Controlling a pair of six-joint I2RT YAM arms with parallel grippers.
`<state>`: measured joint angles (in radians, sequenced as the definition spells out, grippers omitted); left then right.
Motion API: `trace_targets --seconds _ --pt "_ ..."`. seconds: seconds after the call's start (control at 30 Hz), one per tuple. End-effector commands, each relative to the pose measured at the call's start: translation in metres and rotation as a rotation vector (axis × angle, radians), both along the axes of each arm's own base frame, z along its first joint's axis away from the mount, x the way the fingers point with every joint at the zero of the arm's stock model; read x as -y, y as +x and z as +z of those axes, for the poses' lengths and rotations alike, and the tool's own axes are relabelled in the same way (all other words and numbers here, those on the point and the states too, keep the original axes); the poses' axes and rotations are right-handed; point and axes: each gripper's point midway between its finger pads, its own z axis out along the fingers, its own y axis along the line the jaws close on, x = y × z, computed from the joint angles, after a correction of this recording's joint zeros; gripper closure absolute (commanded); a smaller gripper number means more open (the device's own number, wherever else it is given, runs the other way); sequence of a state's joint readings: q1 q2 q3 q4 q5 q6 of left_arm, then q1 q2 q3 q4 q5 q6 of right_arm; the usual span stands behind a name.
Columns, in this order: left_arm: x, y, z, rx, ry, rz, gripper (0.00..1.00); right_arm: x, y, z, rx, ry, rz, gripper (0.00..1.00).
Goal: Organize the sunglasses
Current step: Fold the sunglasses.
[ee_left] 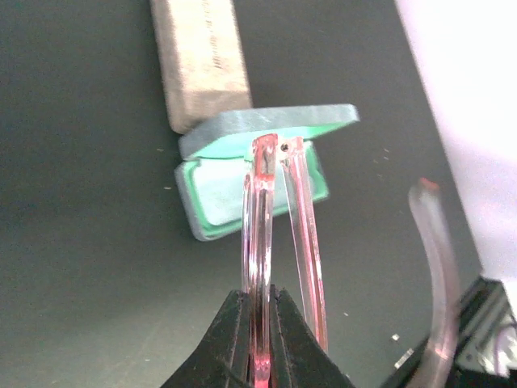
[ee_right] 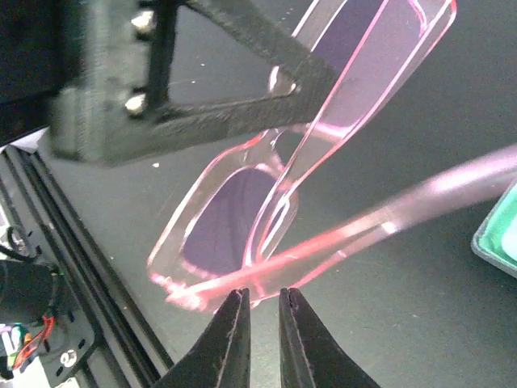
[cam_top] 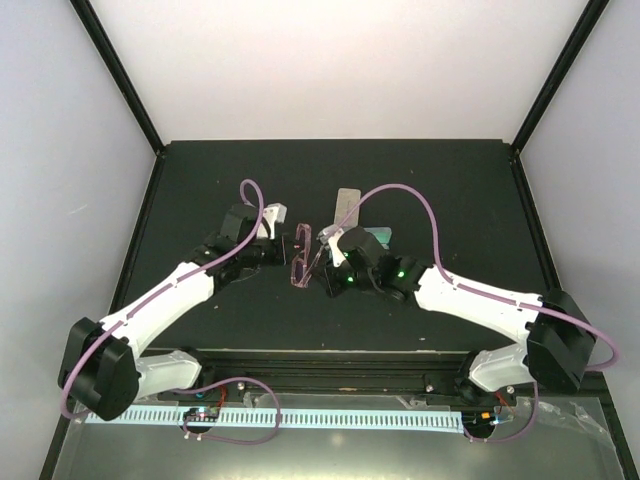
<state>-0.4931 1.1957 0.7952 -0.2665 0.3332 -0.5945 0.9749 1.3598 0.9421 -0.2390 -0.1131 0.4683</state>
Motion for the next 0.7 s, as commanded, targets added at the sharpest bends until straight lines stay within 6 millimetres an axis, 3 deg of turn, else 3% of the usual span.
trace_targets --seconds 0.0,0.17,0.27,0.4,0.67 --pt "0.030 -0.020 0.032 0.088 -0.142 -0.200 0.99 -0.005 0.014 0.003 0.020 -0.001 -0.056 0.87" --pt "0.044 -0.032 0.033 0.136 -0.140 -0.316 0.98 -0.008 0.011 0.005 0.008 0.025 -0.045 0.88" --pt "0.039 -0.026 0.025 0.172 -0.080 -0.302 0.98 0.008 0.012 -0.007 -0.001 -0.004 -0.104 0.88" --pt "0.037 -0.018 0.022 0.235 -0.007 -0.301 0.98 0.052 0.020 -0.016 0.006 -0.034 -0.285 0.88" --pt "0.078 -0.018 0.034 0.497 0.225 -0.486 0.98 0.161 0.034 -0.017 0.013 -0.019 -0.671 0.86"
